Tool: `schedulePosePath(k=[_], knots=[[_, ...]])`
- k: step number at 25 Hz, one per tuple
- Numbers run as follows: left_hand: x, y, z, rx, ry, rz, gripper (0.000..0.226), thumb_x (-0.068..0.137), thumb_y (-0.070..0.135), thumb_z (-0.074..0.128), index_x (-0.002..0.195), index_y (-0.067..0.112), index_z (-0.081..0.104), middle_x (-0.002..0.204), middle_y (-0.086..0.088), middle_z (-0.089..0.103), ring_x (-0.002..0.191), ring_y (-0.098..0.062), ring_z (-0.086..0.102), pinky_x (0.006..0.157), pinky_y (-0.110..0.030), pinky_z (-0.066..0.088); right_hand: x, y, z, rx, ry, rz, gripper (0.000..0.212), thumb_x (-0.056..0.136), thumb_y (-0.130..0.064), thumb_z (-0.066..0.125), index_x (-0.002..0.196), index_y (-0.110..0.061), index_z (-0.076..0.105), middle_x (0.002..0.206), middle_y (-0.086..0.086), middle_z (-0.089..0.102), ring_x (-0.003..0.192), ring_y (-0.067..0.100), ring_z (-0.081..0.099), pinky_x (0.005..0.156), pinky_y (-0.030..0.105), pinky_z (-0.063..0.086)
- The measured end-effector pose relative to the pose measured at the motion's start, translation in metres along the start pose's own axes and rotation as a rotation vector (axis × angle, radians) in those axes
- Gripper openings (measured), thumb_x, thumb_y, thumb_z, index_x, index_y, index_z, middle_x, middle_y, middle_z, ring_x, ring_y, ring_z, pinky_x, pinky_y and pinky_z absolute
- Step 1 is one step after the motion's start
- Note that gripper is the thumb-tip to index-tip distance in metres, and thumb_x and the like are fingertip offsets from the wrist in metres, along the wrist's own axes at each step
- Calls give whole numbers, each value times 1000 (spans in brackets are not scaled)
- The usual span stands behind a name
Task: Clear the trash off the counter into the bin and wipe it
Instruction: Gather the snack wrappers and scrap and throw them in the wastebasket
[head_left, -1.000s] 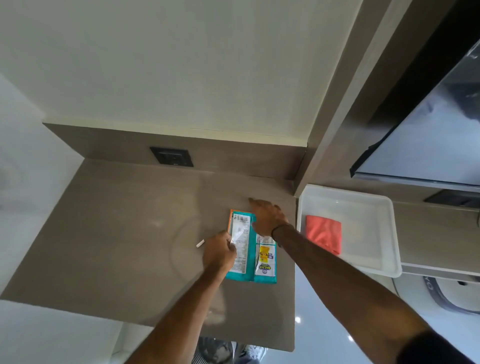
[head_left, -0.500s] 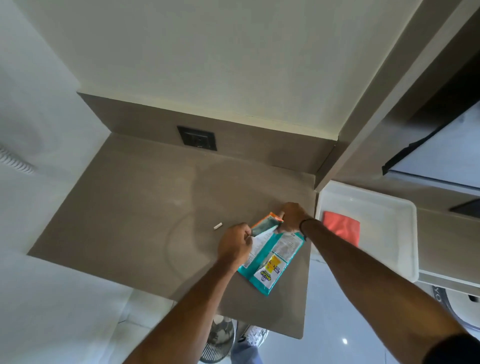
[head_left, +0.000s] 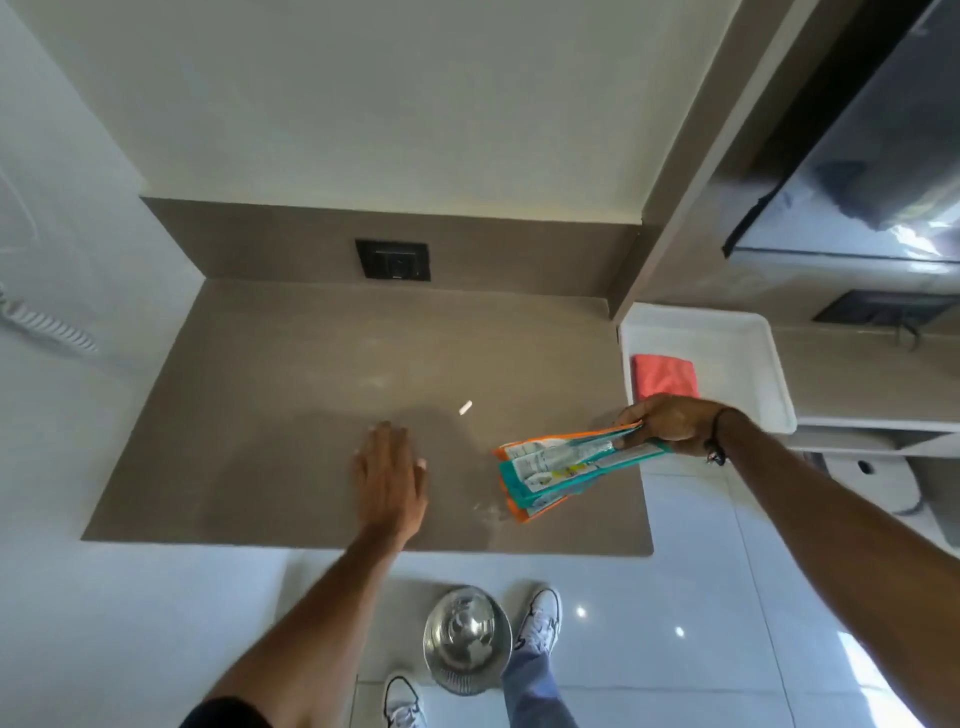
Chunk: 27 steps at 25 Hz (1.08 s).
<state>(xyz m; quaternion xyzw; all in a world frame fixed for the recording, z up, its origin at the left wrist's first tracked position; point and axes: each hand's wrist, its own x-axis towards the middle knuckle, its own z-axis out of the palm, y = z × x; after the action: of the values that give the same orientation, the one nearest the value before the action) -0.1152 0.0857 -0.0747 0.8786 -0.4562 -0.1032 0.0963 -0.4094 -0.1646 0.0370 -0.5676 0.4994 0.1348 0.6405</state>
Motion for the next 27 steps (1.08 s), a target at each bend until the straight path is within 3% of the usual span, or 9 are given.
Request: schedulePosePath(k=[3, 5, 9, 11, 14, 17, 22, 27], knots=[[-9, -42, 10, 73, -86, 56, 67, 103, 46, 33, 162, 16, 22, 172, -16, 13, 160, -38, 13, 128, -58, 11, -21, 26, 64, 0, 58, 39, 13, 82, 12, 70, 80, 0, 75, 92, 16, 71, 89, 29, 67, 88, 35, 56], [-9, -51, 14, 88, -59, 100, 69, 101, 49, 30, 162, 17, 24, 172, -15, 17, 159, -38, 15, 128, -60, 12, -27, 48, 106, 5, 79, 69, 11, 81, 13, 70, 85, 3, 73, 89, 16, 71, 85, 29, 66, 86, 36, 56], [-9, -55, 21, 76, -5, 120, 67, 100, 48, 32, 160, 18, 28, 170, -15, 23, 158, -38, 20, 126, -63, 17, -27, 105, 179, 153, 96, 143, 16, 84, 15, 66, 100, 16, 71, 81, 14, 71, 73, 23, 66, 66, 22, 59], [-10, -56, 23, 90, 2, 120, 68, 100, 50, 31, 160, 18, 27, 171, -14, 20, 159, -36, 18, 126, -63, 17, -17, 138, 210, 249, 171, 182, 11, 82, 18, 66, 88, 12, 72, 73, 13, 70, 64, 20, 67, 58, 21, 58], [-6, -54, 27, 110, 23, 91, 70, 100, 52, 25, 161, 18, 22, 173, -12, 15, 160, -34, 15, 127, -62, 17, 17, 182, 246, 267, 373, 279, 12, 78, 17, 72, 81, 5, 74, 85, 14, 67, 75, 24, 67, 78, 35, 61], [-3, -60, 38, 156, 50, 92, 72, 100, 55, 23, 161, 18, 19, 173, -11, 15, 160, -32, 15, 127, -61, 17, 70, 223, 281, 84, 531, 369, 19, 79, -6, 75, 97, -8, 81, 89, 5, 73, 84, 15, 66, 77, 21, 52], [-3, -74, 57, 224, 137, 99, 71, 100, 55, 25, 160, 18, 21, 172, -10, 18, 159, -32, 18, 127, -61, 15, 145, 274, 341, 78, 476, 419, 27, 80, -16, 70, 106, -18, 80, 106, 12, 77, 97, 29, 73, 87, 35, 61], [5, -64, 49, 203, 142, 105, 71, 100, 56, 24, 160, 19, 21, 172, -10, 17, 160, -32, 18, 127, -62, 15, 125, 269, 341, 121, 553, 259, 19, 77, -11, 71, 94, -14, 80, 91, 13, 79, 88, 35, 75, 84, 47, 61]])
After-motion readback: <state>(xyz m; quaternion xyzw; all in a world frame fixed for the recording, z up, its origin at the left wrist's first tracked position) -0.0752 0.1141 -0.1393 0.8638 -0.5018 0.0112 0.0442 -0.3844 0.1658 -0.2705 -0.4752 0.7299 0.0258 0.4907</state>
